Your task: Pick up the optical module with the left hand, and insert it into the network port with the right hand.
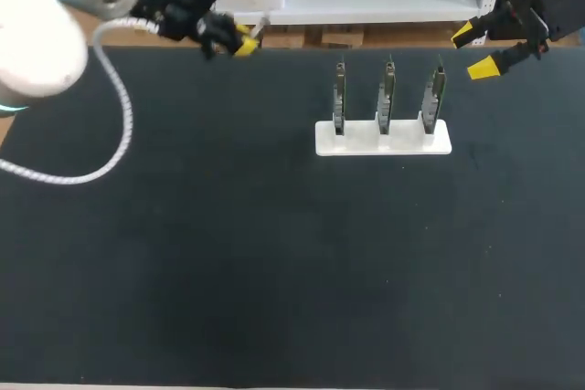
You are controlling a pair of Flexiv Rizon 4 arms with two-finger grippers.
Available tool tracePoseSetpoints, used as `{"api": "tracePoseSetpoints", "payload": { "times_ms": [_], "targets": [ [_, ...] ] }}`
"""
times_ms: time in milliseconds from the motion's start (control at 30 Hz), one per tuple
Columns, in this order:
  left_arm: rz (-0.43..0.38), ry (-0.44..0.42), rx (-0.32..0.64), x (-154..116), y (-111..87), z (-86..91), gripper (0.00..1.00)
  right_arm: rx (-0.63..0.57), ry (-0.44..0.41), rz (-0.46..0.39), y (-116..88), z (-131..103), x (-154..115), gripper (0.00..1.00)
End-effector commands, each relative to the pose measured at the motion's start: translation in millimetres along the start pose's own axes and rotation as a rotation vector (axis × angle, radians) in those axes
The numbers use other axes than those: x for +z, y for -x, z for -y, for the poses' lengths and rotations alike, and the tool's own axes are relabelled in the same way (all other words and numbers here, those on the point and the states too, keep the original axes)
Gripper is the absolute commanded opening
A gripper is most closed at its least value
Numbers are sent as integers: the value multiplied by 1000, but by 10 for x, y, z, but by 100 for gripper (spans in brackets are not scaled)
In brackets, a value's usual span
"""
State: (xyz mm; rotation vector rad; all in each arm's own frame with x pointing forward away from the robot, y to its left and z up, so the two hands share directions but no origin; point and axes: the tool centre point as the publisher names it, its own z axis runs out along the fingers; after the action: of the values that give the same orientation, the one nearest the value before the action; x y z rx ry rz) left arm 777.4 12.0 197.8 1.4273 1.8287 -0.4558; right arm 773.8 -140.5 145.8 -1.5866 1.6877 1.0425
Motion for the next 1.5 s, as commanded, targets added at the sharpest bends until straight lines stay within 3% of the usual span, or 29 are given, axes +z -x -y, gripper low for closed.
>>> {"api": "tracePoseSetpoints", "payload": {
  "times_ms": [33,233,700,1500],
  "targets": [
    [227,-42,55,271,313,-212,0,-1,-4,0,1,-17,4,100],
    [289,-68,83,477,656,-212,0,-1,-4,0,1,-17,4,100],
    [384,-148,93,839,1088,34,0,-1,-4,0,1,-17,4,100],
    [542,-313,71,1416,1633,452,0,-1,-4,0,1,-17,4,100]
  ]
}}
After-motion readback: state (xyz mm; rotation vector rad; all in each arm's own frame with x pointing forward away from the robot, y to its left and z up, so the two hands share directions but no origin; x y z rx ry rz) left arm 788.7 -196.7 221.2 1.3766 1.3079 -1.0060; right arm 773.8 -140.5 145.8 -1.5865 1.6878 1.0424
